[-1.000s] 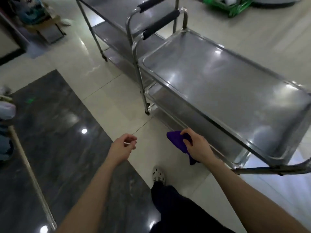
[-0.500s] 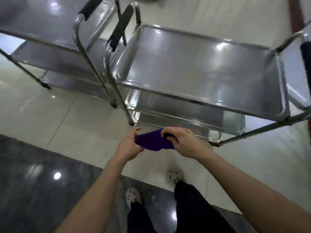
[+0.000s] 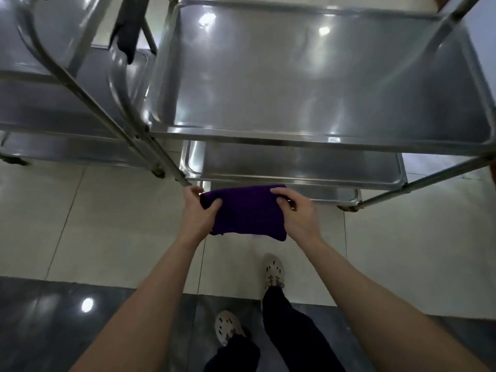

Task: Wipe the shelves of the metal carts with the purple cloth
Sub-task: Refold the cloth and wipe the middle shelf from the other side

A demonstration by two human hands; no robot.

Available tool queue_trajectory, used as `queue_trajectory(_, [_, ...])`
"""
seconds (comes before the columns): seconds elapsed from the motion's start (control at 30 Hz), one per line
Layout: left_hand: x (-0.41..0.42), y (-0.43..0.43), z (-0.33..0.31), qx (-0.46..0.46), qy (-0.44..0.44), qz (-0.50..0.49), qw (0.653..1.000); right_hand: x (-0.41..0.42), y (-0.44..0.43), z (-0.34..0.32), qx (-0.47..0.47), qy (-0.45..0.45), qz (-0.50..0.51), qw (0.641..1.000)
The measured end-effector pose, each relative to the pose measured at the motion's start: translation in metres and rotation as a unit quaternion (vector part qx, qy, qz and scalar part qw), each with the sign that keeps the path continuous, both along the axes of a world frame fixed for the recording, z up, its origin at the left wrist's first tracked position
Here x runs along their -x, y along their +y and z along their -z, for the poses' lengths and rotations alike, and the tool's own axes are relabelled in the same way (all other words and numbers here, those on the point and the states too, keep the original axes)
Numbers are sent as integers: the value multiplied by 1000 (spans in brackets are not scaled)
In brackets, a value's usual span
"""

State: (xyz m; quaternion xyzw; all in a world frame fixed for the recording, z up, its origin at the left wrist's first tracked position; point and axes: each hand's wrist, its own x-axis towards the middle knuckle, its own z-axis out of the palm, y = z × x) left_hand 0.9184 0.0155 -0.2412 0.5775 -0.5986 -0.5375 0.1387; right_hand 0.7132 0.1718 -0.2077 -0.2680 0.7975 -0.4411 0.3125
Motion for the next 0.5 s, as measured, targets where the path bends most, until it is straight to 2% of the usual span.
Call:
queue_trajectory(0.07, [15, -9, 25, 64, -1, 6, 998, 6, -19, 28, -1, 3, 24, 1000])
queue_trajectory(0.2, [41, -29, 81, 151, -25, 82, 985, 21, -42, 85, -57, 44, -62, 995])
queue_trajectory(0.27, [54, -42, 108, 190, -17, 107, 976, 29, -49, 114, -69, 71, -69, 993])
queue_trajectory(0.5, [115, -116, 161, 312, -4, 82, 947, 63, -111, 183, -5, 190, 2, 982])
